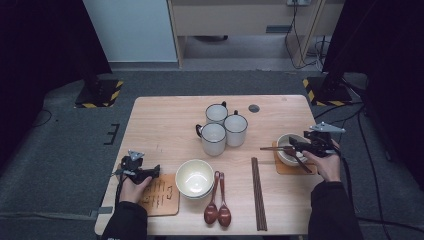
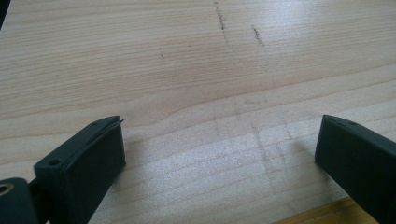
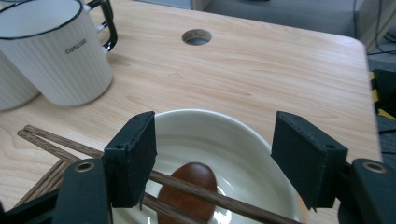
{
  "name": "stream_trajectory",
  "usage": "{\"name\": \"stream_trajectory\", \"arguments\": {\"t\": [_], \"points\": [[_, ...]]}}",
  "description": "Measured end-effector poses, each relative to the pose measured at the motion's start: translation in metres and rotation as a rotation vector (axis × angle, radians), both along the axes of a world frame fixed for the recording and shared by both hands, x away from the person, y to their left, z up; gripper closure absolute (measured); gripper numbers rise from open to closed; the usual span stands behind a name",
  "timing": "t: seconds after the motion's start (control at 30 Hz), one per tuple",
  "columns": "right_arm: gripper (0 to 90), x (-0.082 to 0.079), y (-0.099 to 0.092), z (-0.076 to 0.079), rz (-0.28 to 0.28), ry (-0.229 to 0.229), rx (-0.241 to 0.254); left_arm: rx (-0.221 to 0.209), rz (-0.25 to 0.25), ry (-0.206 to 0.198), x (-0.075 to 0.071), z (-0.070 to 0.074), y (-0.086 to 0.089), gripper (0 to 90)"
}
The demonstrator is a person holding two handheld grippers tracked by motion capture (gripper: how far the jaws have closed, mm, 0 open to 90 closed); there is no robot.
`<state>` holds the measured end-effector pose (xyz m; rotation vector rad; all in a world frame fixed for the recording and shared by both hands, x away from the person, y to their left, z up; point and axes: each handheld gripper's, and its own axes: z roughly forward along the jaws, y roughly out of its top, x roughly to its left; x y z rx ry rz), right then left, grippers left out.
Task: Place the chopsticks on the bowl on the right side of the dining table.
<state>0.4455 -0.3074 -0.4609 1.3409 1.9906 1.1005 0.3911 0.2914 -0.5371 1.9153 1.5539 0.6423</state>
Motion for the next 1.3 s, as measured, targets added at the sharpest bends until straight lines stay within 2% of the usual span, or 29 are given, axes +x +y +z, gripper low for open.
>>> {"name": "stream_trajectory", "arguments": {"t": [0.13,0.33,0.5,0.67,0.8,0.97,1.3], "points": [[31.2,-0.006,-0.006,0.004,-0.021,-0.009,0.017,0.0,0.0,0.0,0.0,0.0,0.0,0.6],[32.5,-0.018,-0.015,0.006,-0.054,-0.022,0.009,0.0,0.0,0.0,0.0,0.0,0.0,0.6],[42.6,-0.032,-0.025,0.007,-0.086,-0.026,0.0,0.0,0.0,0.0,0.0,0.0,0.0,0.6],[48.6,-0.039,-0.031,0.004,-0.097,-0.013,0.003,0.0,0.0,0.0,0.0,0.0,0.0,0.6],[56.5,-0.045,-0.032,0.002,-0.116,-0.004,-0.02,0.0,0.0,0.0,0.0,0.0,0.0,0.6],[63.2,-0.049,-0.035,-0.002,-0.131,0.014,-0.048,0.0,0.0,0.0,0.0,0.0,0.0,0.6],[72.6,-0.052,-0.043,-0.007,-0.161,0.041,-0.043,0.0,0.0,0.0,0.0,0.0,0.0,0.6]]}}
